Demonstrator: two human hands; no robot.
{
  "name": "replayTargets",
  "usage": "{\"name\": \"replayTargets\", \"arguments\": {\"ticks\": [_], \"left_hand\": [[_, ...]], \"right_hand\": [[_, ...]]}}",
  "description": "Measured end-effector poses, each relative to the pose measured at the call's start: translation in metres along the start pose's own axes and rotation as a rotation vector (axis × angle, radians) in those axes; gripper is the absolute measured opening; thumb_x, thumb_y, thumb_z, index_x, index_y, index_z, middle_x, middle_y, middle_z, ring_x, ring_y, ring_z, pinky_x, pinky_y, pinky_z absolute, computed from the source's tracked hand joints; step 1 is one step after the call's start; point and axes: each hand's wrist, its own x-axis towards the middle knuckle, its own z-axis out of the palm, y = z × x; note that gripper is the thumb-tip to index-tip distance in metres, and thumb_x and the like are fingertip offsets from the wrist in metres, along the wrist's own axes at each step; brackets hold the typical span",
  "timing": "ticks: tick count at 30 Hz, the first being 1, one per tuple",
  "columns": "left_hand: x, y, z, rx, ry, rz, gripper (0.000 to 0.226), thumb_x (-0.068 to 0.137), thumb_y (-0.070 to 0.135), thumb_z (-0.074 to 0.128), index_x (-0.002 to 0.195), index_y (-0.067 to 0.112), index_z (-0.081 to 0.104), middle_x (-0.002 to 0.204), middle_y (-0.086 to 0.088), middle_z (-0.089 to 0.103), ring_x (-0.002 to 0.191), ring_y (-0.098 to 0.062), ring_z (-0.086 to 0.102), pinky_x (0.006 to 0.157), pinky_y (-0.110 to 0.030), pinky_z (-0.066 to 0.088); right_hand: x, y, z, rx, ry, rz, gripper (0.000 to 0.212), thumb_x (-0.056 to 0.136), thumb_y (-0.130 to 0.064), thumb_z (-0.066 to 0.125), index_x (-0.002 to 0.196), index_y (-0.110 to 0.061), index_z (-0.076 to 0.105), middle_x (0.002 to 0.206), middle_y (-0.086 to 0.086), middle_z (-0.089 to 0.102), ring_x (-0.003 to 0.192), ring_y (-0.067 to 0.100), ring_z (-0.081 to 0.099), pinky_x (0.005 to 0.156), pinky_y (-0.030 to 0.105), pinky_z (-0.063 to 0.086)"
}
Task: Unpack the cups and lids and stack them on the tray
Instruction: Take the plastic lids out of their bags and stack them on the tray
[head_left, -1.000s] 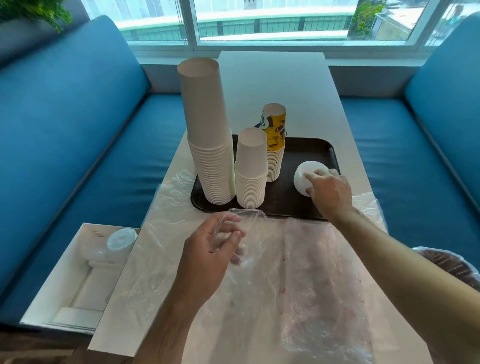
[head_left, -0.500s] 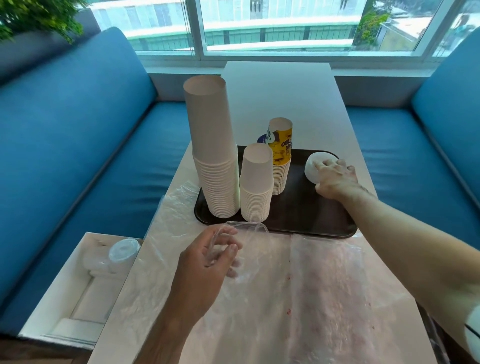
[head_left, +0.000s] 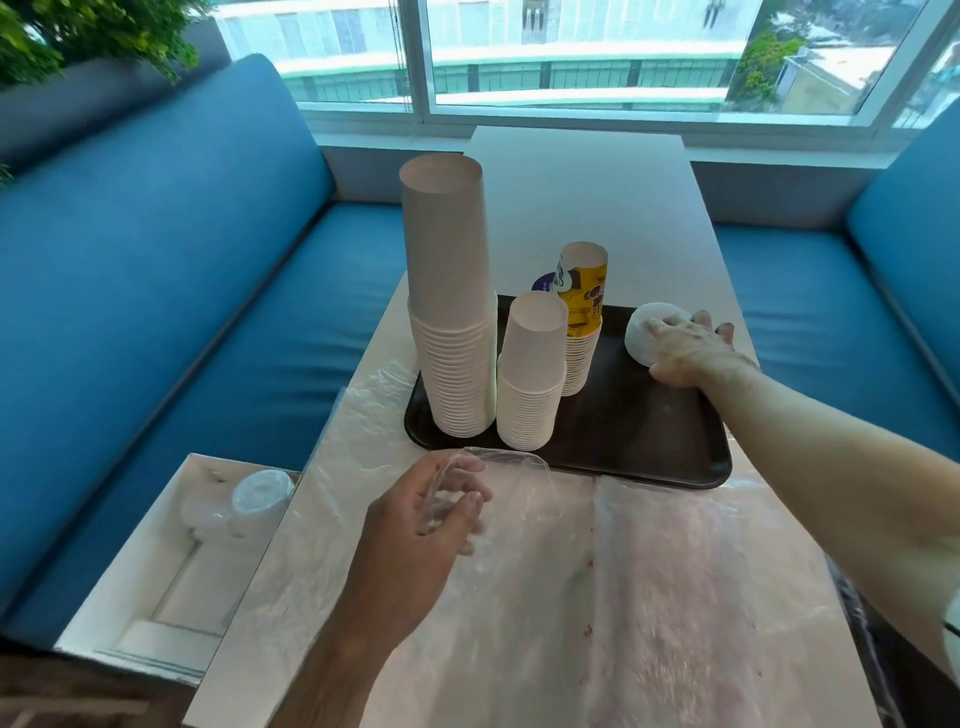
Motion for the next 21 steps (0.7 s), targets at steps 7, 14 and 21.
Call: {"name": "replayTargets", "arguments": {"ticks": [7,14,21], "left_hand": [[-0.004,-0.001,-0.008,-0.001,0.032,0.006,0.022,0.094,0.019,0.066,0.102,0.039,0.062,0.089,0.025,0.071,0.081,-0.004,0.072,0.063,-0.018,0.057],[-0.004,0.005,-0.009,-0.223,0.054,-0.037,0.020,0.096,0.007,0.063,0.107,0.023,0.067,0.094,0.005,0.076,0.080,-0.023,0.074,0.067,-0.029,0.060],[0.000,0.027,-0.004,-0.822,0.067,-0.234,0.021,0.093,0.001,0.056,0.106,0.016,0.065,0.095,-0.007,0.074,0.083,-0.022,0.074,0.069,-0.034,0.061]], "right_hand": [[0.004,-0.004,-0.003,0.141,-0.024,0.037,0.076,0.091,-0.018,0.062,0.153,-0.034,0.021,0.144,0.014,0.029,0.127,0.040,0.027,0.098,0.055,0.039],[-0.014,-0.011,0.006,0.403,0.260,-0.067,0.065,0.087,-0.018,0.065,0.148,-0.026,0.043,0.153,0.007,0.040,0.136,0.035,0.034,0.106,0.050,0.032],[-0.119,-0.046,0.017,1.185,-0.024,-0.277,0.019,0.096,-0.021,0.067,0.115,-0.023,0.070,0.100,-0.003,0.073,0.091,0.014,0.070,0.087,0.028,0.058]]}}
